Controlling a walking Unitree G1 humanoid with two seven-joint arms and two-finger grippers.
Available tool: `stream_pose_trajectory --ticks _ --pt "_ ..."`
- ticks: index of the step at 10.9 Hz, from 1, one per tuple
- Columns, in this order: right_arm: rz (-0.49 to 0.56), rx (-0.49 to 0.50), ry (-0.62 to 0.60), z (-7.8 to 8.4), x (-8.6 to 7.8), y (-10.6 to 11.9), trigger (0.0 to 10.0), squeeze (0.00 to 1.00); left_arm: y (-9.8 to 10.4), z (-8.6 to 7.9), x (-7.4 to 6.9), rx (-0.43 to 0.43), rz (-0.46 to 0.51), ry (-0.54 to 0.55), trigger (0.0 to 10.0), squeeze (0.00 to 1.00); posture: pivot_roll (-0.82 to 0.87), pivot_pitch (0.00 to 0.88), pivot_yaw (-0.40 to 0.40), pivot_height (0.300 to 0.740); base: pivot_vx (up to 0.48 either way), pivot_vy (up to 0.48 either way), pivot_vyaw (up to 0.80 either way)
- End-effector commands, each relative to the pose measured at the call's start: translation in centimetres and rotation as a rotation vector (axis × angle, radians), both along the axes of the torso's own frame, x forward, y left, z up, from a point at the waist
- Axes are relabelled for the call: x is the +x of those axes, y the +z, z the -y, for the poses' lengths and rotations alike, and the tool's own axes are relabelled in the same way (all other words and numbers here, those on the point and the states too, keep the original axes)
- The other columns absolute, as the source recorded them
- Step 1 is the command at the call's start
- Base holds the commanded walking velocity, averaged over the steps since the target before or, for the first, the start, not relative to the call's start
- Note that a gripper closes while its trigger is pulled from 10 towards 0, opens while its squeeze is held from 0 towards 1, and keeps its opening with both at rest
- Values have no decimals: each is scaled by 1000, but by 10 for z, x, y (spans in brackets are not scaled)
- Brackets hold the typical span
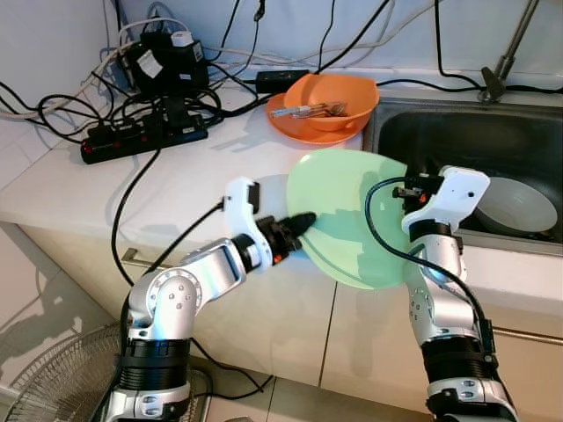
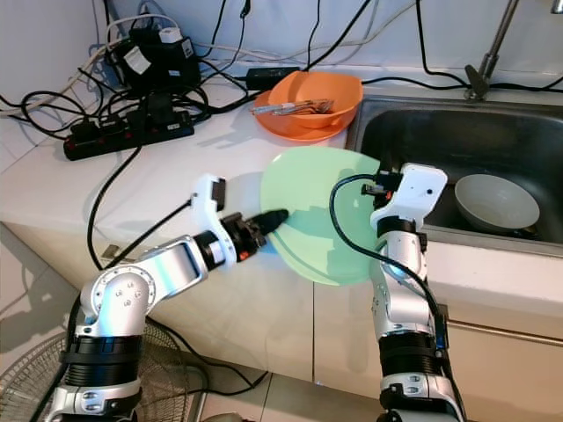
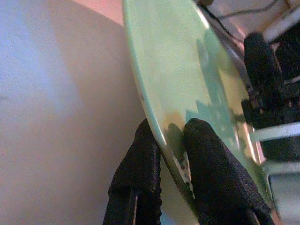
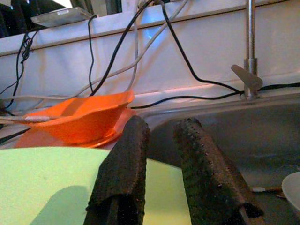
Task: Kitchen organization
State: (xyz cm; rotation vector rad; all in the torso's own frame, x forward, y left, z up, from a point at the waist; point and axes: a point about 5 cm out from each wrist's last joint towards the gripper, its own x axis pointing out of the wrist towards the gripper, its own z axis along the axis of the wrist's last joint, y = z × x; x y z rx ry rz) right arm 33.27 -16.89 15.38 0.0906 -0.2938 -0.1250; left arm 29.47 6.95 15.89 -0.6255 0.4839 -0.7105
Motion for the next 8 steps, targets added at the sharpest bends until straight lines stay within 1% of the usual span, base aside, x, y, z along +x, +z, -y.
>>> stream_pose_trajectory --ticks 1,2,3,8 --pt "-6 9 21 -7 2 -1 10000 0 -1 7 -4 9 -2 -64 10000 0 84 0 107 740 0 0 0" --pt "-5 10 17 -6 1 -1 10000 0 -2 9 -5 19 -3 -73 7765 0 84 0 107 740 0 0 0" --pt "-6 10 17 -6 1 -1 10000 0 -2 9 -3 13 -5 -63 0 0 84 0 105 740 0 0 0" --pt "-5 11 24 -8 3 0 10000 0 -1 7 1 -2 11 -38 0 0 83 0 102 740 0 0 0"
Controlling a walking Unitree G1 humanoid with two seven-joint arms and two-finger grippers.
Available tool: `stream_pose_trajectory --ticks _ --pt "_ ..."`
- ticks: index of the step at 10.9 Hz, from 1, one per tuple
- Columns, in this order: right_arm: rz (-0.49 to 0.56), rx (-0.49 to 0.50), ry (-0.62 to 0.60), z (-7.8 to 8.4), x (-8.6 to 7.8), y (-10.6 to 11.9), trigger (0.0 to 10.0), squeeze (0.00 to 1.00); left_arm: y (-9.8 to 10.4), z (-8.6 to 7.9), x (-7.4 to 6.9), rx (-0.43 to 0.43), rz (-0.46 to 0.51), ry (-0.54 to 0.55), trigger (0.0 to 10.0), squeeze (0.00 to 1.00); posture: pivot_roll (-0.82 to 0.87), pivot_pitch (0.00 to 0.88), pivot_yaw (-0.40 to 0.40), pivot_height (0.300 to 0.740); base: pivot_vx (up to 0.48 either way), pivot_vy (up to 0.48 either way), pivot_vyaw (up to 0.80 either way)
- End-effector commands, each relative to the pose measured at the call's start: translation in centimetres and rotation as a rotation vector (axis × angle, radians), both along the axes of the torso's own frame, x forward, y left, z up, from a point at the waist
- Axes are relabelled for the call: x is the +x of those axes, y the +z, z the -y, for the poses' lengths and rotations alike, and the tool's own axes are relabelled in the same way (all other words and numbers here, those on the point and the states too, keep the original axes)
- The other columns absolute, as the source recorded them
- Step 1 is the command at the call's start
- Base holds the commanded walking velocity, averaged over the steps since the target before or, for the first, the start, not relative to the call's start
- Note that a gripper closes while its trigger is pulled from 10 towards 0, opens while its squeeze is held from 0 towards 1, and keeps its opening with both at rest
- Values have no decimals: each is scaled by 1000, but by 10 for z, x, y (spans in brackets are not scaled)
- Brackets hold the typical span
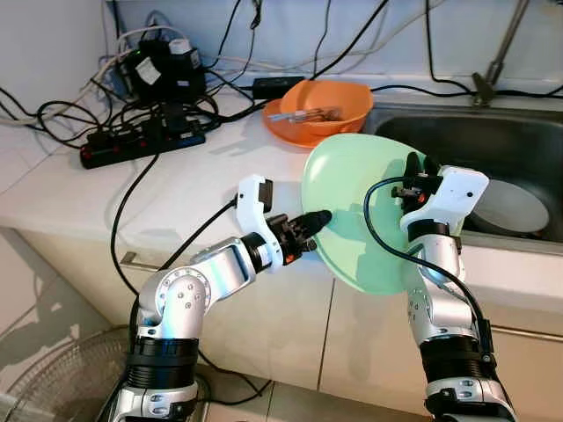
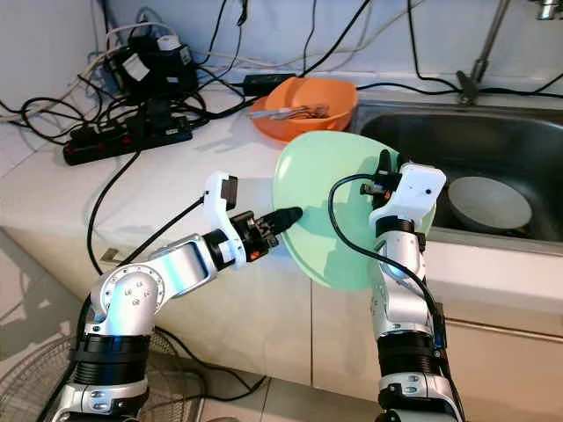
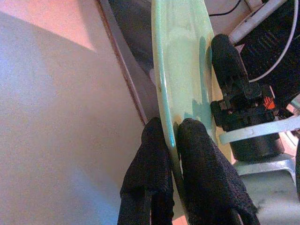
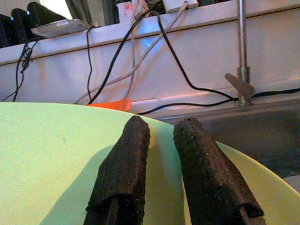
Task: Kitchen organization
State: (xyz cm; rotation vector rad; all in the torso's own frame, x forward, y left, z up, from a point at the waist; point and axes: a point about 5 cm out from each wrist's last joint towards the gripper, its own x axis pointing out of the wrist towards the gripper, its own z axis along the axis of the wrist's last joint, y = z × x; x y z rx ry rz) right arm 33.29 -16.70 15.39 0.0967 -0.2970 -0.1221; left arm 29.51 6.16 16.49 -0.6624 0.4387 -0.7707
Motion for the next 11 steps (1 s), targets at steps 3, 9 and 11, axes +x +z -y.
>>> stream_pose_trajectory --ticks 3,9,11 --pt "25 13 5 -3 3 7 10000 0 -9 -2 2 79 -17 32 0 0 85 0 101 740 0 0 0" --pt "408 99 65 -16 -8 126 10000 0 0 -6 21 60 71 281 10000 0 69 0 90 740 0 0 0" --pt "370 96 43 -8 -9 119 10000 0 18 -12 30 3 168 389 10000 0 66 0 88 740 0 0 0"
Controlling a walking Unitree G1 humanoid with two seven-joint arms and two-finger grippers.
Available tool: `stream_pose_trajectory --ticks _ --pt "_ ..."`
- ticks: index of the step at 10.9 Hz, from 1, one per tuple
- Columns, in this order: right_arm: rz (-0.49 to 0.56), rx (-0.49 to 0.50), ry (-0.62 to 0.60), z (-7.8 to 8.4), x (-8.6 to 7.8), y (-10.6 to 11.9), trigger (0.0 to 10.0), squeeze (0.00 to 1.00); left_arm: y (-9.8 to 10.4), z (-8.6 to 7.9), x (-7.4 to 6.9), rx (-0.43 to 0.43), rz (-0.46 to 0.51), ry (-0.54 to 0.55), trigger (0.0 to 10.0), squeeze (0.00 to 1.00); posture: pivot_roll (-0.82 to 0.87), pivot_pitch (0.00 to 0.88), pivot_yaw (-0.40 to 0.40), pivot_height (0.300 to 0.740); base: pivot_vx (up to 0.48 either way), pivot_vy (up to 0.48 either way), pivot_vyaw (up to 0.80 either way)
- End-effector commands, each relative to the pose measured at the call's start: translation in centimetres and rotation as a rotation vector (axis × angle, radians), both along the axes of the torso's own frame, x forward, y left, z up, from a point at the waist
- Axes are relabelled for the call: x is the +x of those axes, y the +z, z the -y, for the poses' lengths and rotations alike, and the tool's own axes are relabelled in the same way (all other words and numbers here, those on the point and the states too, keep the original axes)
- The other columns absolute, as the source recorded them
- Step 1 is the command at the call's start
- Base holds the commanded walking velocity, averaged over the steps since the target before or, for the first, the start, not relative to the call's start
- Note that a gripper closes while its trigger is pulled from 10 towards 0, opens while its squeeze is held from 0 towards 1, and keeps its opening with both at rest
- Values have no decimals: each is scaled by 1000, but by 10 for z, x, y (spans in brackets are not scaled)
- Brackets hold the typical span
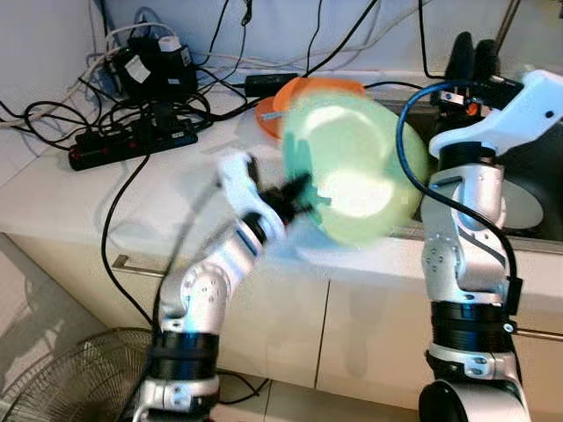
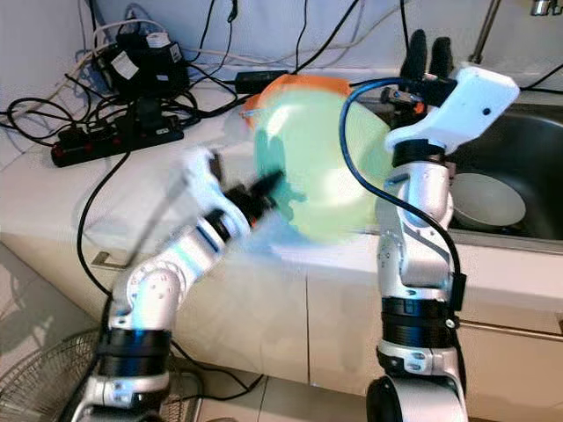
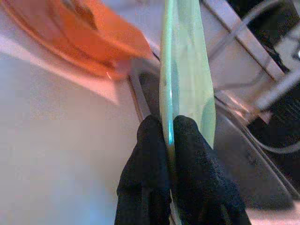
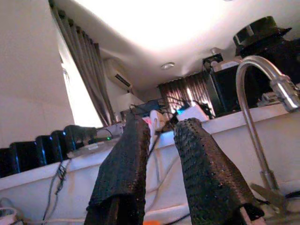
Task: Kitchen organization
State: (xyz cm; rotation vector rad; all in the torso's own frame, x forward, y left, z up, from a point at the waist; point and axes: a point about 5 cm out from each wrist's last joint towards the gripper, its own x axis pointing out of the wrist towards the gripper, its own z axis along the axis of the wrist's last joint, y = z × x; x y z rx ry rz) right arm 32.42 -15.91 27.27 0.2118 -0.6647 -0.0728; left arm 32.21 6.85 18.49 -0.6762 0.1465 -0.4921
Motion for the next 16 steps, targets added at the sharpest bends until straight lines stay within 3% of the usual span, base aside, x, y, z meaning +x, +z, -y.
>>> stream_pose_trajectory --ticks 1,4,9,14,16 --pt "-26 8 -7 2 0 -4 10000 0 6 -9 6 0 23 72 10000 0 67 0 86 740 0 0 0" --pt "-82 -5 -50 11 3 -17 10000 0 29 -22 15 -78 125 158 10000 0 67 0 83 740 0 0 0" --pt "-269 10 -20 6 11 -66 10000 0 47 -19 13 -170 202 135 10000 0 82 0 78 740 0 0 0" --pt "-342 192 24 12 16 -84 10000 0 59 -23 13 -277 258 147 10000 0 74 0 81 740 0 0 0" --pt "-355 372 158 6 19 -87 10000 0 52 -18 14 -298 248 115 10000 0 65 0 85 740 0 0 0"
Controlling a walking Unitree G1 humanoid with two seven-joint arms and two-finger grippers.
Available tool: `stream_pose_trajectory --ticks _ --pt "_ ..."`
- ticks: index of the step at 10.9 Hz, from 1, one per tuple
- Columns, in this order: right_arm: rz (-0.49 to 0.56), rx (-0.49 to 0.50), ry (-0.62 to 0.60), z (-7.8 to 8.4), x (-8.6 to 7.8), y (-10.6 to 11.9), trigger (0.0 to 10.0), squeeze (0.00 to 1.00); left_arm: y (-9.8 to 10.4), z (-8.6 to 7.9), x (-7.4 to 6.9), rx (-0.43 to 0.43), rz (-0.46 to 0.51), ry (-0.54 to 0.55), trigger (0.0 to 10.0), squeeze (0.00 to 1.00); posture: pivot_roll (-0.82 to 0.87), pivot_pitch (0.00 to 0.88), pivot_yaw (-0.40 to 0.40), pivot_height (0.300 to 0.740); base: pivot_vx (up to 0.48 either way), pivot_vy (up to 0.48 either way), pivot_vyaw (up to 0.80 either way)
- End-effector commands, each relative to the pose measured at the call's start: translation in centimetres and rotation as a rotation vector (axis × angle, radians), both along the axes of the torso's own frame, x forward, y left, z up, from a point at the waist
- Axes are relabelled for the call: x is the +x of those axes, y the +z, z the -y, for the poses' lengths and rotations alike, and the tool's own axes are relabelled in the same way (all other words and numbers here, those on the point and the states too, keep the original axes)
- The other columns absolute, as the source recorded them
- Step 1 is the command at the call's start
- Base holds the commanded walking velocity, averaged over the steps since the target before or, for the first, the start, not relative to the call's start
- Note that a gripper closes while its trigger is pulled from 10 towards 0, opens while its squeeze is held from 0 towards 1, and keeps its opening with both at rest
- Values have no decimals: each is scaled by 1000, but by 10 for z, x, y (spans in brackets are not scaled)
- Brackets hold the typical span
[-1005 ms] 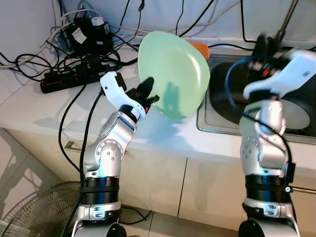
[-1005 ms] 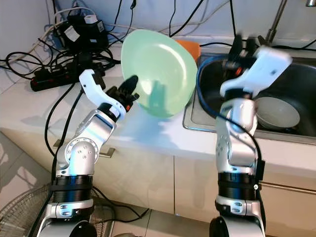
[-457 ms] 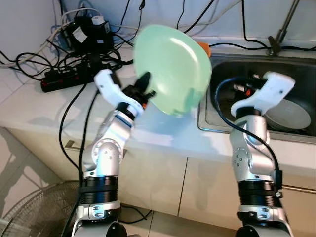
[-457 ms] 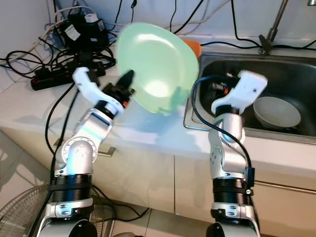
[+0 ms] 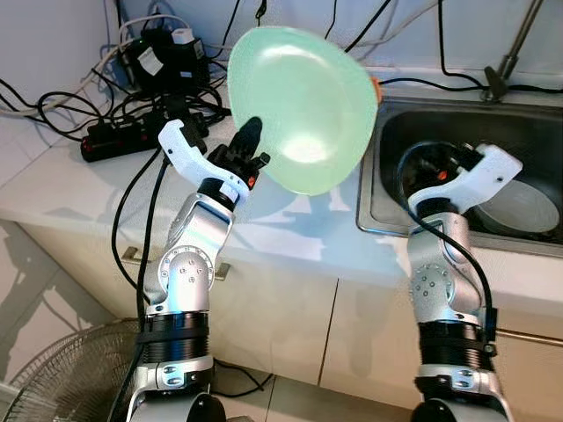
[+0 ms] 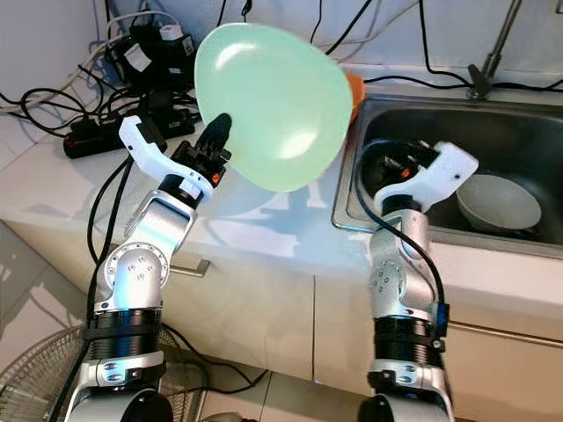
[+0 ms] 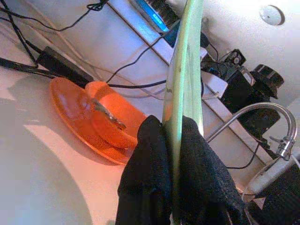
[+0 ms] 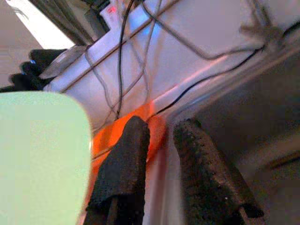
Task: Kitchen organization
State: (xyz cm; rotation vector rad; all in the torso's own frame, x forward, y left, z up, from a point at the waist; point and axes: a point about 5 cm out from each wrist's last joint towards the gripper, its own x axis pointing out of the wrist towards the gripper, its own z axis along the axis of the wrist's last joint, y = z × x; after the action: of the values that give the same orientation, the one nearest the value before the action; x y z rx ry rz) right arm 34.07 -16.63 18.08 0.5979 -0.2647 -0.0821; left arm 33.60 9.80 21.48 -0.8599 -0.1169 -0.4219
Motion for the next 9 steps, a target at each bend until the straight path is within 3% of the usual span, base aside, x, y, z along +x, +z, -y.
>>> stream_pose_trajectory --ticks 1,4,7,8,9 --pt "16 102 98 -8 2 4 10000 0 19 15 -1 -73 87 -49 10000 0 62 0 85 740 0 0 0" --pt "84 286 320 -22 -3 5 10000 0 10 17 0 -86 71 -64 10000 0 59 0 81 740 0 0 0" --pt "180 352 470 -31 -12 14 10000 0 10 16 1 -93 75 -67 10000 0 60 0 81 740 0 0 0" --pt "182 335 458 -29 -13 14 10000 1000 11 16 2 -94 77 -64 10000 0 61 0 78 740 0 0 0" --pt "175 344 450 -27 -13 13 10000 1000 13 15 2 -101 80 -60 10000 0 62 0 76 740 0 0 0"
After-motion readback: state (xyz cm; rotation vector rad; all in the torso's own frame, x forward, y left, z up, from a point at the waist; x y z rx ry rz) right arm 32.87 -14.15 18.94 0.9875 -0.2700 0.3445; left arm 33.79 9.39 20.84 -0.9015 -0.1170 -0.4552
